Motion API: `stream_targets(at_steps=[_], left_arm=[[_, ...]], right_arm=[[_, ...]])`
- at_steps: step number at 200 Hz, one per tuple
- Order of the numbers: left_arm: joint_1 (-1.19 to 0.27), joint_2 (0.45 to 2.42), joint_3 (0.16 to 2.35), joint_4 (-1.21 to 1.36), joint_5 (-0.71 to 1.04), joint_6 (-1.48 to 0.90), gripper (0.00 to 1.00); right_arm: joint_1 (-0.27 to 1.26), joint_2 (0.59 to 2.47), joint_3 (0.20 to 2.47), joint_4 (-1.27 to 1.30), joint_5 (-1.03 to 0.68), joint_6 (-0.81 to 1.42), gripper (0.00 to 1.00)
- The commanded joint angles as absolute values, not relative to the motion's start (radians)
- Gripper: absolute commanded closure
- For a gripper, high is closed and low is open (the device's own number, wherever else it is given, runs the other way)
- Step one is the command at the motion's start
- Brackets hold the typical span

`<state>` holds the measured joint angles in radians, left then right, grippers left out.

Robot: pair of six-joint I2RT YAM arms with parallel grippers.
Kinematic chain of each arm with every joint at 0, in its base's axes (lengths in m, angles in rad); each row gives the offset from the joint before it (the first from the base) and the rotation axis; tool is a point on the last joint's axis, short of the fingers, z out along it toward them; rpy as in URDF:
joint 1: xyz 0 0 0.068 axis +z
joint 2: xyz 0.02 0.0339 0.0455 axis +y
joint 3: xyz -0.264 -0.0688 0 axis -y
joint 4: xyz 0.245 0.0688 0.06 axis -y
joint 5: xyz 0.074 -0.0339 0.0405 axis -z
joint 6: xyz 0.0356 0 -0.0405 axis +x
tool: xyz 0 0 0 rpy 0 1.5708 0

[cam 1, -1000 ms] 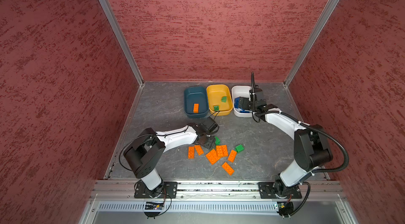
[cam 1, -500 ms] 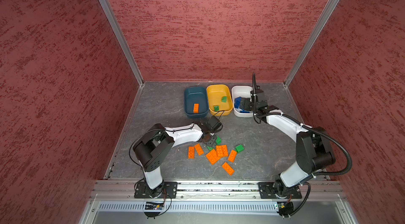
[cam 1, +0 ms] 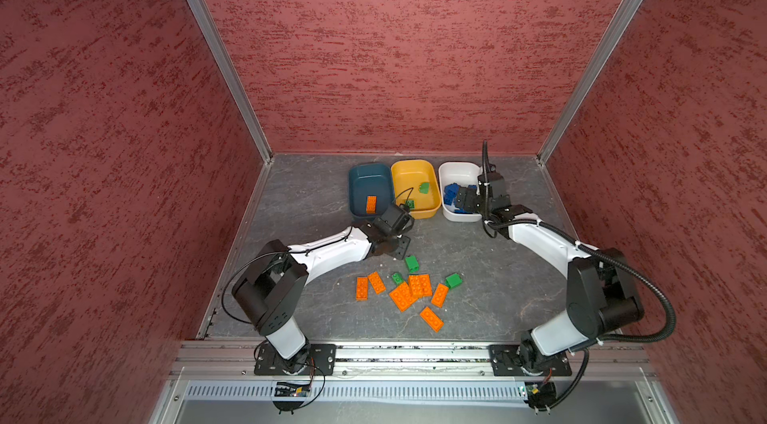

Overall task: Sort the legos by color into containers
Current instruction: 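Grasp a green brick with left gripper and lift it over the yellow bin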

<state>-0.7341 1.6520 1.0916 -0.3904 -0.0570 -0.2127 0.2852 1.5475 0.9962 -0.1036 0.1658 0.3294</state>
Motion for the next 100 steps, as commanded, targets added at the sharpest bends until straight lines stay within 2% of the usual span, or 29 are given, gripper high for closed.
stream_targets(at_steps=[1, 31, 69, 89, 100], left_arm=[[-0.716, 1.696, 1.175, -0.196, -0.038, -0.280, 0.58], [-0.701, 1.867, 1.386, -0.161, -0.181, -0.360, 0.58], [-0.657, 2.086, 1.690, -0.290, -0.295, -0.468, 0.58], [-0.643, 2.173, 1.825, -0.364, -0.314, -0.487, 0.53], [-0.641, 2.204, 1.880, -0.385, -0.290, -0.488, 0.46]], right_arm=[[0.283, 1.498, 0.955, -0.008, 0.121, 0.354, 0.01], [0.282, 1.459, 0.889, 0.050, 0.116, 0.403, 0.01], [0.282, 1.355, 0.821, 0.041, 0.092, 0.446, 0.01], [0.282, 1.289, 0.778, 0.021, 0.092, 0.479, 0.01], [0.282, 1.255, 0.740, 0.032, 0.092, 0.497, 0.01]])
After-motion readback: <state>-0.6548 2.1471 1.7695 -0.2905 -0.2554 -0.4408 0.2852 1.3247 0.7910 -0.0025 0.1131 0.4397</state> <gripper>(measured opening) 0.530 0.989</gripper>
